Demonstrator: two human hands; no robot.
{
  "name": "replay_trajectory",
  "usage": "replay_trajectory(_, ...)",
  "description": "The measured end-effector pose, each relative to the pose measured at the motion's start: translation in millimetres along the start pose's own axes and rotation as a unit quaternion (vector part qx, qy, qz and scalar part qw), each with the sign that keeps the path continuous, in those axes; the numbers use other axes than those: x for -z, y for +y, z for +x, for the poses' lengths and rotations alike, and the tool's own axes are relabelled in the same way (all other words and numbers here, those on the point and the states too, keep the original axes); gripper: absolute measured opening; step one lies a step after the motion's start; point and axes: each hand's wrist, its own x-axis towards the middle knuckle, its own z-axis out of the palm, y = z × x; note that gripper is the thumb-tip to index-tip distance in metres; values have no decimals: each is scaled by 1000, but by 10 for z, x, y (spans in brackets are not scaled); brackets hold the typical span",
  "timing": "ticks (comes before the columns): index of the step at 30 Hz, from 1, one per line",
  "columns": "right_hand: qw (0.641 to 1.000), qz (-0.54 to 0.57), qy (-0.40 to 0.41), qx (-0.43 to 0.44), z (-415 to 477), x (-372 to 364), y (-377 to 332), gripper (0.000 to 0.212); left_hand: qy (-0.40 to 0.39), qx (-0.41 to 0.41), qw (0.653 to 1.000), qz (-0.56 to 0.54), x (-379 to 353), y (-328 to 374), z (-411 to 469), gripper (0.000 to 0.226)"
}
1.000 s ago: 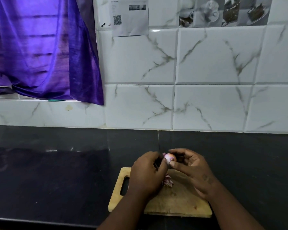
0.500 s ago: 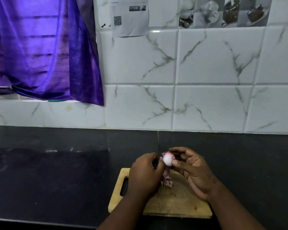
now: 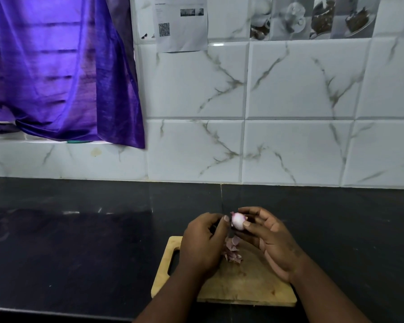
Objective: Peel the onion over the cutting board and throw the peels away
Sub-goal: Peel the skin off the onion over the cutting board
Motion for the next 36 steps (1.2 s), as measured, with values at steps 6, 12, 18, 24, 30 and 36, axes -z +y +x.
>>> replay_trajectory(6,999,-44,-10,21,-22,-15,-21,34,-29,-39,998,33,-23,-46,13,10)
replay_trajectory(12,998,-51,-19,45,-39,-21,-51,43,-4,-3,1000,23,-24,-103,48,17)
replay_trajectory(18,994,-93,9,57,-2,19,6,44,-18,-29,999,-12,-13,-24,14,12)
replay_trajectory(24,992,-112,0,59,-7,23,4,44,-12,-44,999,27,-18,-55,14,10)
replay_trajectory(30,996,-58,-35,61,-36,18,-39,44,-14,-2,995,101,-25,-64,37,10)
replay_trajectory(36,993,-93,-15,69,-14,35,-1,42,-7,13,997,81,-9,-49,20,13)
